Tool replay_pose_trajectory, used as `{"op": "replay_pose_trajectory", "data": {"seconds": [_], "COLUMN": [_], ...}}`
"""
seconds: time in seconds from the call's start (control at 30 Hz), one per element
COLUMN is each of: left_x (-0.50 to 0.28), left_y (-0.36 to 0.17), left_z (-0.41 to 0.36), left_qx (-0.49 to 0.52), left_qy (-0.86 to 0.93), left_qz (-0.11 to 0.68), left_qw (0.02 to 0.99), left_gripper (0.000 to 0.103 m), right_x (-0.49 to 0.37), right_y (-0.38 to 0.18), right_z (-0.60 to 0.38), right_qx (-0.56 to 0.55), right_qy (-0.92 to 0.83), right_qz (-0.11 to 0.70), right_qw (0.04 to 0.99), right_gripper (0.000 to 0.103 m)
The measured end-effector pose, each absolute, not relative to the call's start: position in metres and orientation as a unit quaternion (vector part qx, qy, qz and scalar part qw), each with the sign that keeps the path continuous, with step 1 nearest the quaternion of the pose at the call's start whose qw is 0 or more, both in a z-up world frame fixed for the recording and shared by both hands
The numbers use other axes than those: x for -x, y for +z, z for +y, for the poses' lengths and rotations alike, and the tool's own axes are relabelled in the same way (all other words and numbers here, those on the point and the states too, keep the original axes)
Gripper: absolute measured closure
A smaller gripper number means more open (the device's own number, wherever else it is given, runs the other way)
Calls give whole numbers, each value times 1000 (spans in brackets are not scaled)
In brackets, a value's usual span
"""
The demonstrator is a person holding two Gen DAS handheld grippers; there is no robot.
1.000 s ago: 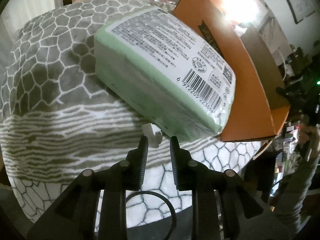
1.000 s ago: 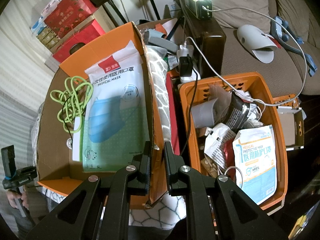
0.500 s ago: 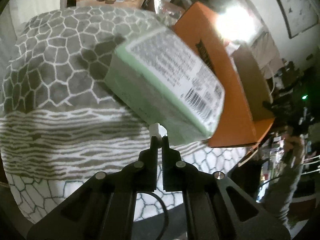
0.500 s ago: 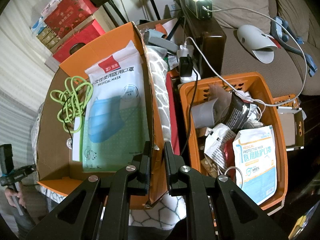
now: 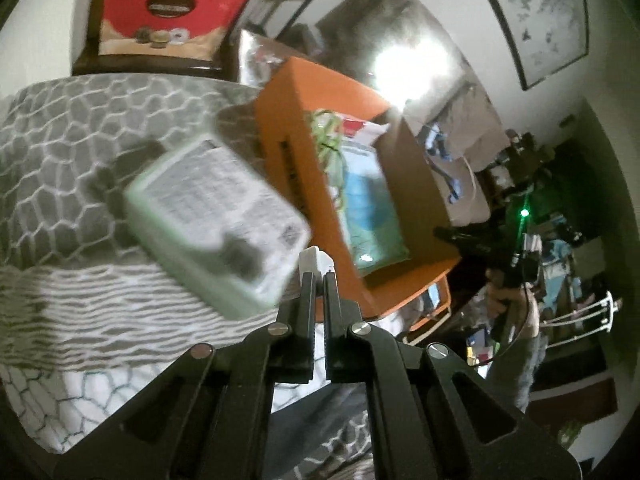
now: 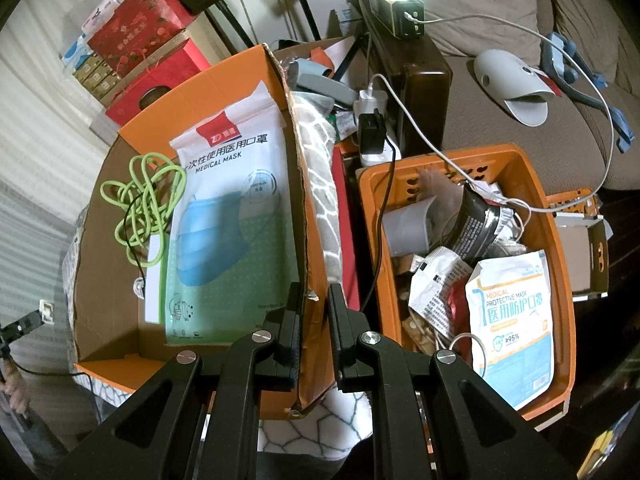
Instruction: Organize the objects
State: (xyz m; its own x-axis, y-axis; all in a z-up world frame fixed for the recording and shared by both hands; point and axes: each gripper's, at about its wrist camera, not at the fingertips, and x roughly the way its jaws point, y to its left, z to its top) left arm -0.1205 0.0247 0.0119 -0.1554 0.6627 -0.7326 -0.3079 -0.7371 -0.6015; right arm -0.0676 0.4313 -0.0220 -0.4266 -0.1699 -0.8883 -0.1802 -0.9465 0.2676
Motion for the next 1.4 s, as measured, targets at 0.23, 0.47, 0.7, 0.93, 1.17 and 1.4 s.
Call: {"op": "replay_pose_trajectory", "data": {"seconds": [0.23, 0.47, 0.7, 0.93, 1.17, 1.4], "left_x": [138, 167, 185, 192, 190, 180], "left_y": [12, 4, -5, -10, -1, 21], "left_z": [70, 112, 134, 135, 124, 100], "left_qx": [570, 583, 588, 584, 577, 549], "left_qy": [733, 729, 746, 759, 764, 792], "left_qz": [-148, -134, -93, -75, -75, -60], "left_qw": [341, 333, 299, 277, 278, 261], "left_gripper": [100, 100, 100, 99, 88, 58], "right_x": [68, 68, 68, 69, 69, 69], "right_y": [-22, -23, -23, -23, -24, -24], "right_z": [431, 431, 431, 430, 430, 430], "right_qx": [535, 535, 535, 535, 535, 535], "right_qy": [829, 829, 829, 829, 829, 829], "right_qz": [163, 164, 163, 165, 165, 165], "right_qw": [3, 2, 3, 2, 2, 2], "right_gripper": [92, 92, 92, 91, 91, 91]}}
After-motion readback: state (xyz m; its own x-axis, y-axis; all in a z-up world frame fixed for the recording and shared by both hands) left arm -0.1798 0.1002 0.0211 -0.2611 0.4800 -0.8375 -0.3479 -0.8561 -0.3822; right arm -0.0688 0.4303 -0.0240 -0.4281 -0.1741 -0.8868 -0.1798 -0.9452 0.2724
